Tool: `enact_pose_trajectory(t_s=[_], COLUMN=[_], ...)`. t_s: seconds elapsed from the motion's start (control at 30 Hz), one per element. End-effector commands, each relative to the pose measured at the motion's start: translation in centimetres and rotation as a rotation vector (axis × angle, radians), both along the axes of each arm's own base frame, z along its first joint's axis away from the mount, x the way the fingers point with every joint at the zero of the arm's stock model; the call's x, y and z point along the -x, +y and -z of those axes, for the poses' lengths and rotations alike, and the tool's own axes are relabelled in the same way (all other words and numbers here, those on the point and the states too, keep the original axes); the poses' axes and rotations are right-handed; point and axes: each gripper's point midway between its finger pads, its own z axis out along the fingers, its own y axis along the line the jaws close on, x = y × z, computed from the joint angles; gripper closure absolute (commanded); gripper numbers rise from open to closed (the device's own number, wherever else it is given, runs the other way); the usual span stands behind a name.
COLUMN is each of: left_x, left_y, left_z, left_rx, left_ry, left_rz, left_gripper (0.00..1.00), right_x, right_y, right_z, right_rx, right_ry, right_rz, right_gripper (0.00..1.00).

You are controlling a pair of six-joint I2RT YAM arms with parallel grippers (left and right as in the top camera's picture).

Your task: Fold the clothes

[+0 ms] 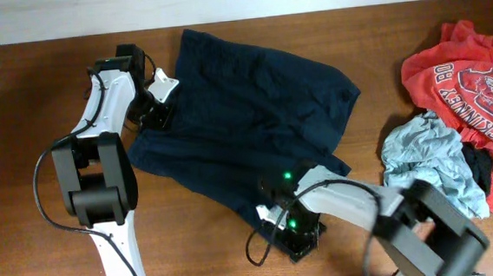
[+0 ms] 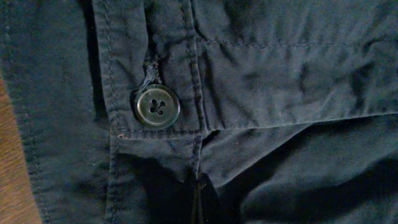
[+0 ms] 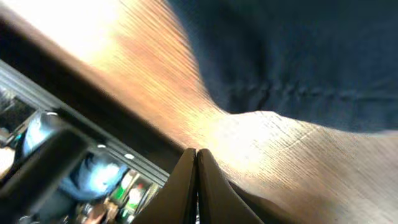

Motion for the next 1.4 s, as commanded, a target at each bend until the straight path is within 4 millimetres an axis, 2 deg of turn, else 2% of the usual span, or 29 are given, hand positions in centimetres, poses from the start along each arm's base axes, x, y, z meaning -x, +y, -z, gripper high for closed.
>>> enact_pose_trajectory(t_s=[0.0,0.1,0.27,0.37,0.47,0.5,0.63,0.73,0.8,0.93,1.03,1.17,1.27,1.3,1.37], left_x=[0.0,0.0,0.0,0.0,0.1,0.1,0.0,-0.2,-0.6,-2.1,-3.7,-3.8,-3.4,-3.4,-3.4], left_y=[-0.3,-0.3,-0.3,-0.3,-0.3,-0.3,-0.3,-0.3,-0.3,-0.3,-0.3,-0.4,-0.3,-0.3,-0.2], left_z=[0.2,0.2,0.2,0.2,0.2,0.2,0.2,0.0,-0.3,-1.9,-3.5,-3.9,-3.9,-3.8,-3.8], left_rx=[0.011,0.012,0.012,0.011,0.012,0.012,0.012,0.012,0.012,0.013,0.016,0.017,0.015,0.011,0.011], left_ry=[-0.002,-0.002,0.000,-0.002,0.001,0.002,0.002,-0.005,-0.019,-0.075,-0.130,-0.133,-0.115,-0.115,-0.116], left_rz=[0.026,0.026,0.026,0.026,0.026,0.025,0.008,0.007,0.007,0.007,-0.008,-0.018,-0.018,-0.018,-0.018], left_gripper=[0.99,0.99,0.99,0.99,0.99,0.99,0.99,0.99,0.99,0.98,0.92,0.91,0.79,0.76,0.70], right_x=[-4.0,-7.7,-8.9,-9.9,-9.3,-8.4,-6.8,-5.2,-4.9,-4.1,-3.1,-3.1,-4.2,-4.4,-4.0], right_y=[0.9,1.1,2.2,1.9,1.1,0.5,-0.9,-1.3,-1.4,-1.1,-1.3,-1.4,0.1,0.9,1.4], right_z=[-2.2,-1.8,0.1,2.0,3.3,3.8,3.9,4.0,4.1,3.7,3.1,2.4,0.5,-0.7,-2.5], right_rx=[-0.043,-0.017,-0.042,0.007,0.054,0.083,0.173,0.185,0.192,0.173,0.174,0.171,0.080,0.029,-0.029], right_ry=[-0.239,-0.425,-0.459,-0.478,-0.434,-0.391,-0.311,-0.243,-0.229,-0.183,-0.136,-0.150,-0.215,-0.232,-0.242], right_rz=[-0.061,-0.072,-0.066,-0.081,-0.091,-0.089,-0.007,0.024,0.042,0.049,0.054,0.052,0.067,0.074,0.073], right_gripper=[0.96,0.96,0.96,0.96,0.96,0.96,0.96,0.96,0.96,0.96,0.96,0.96,0.96,0.96,0.96])
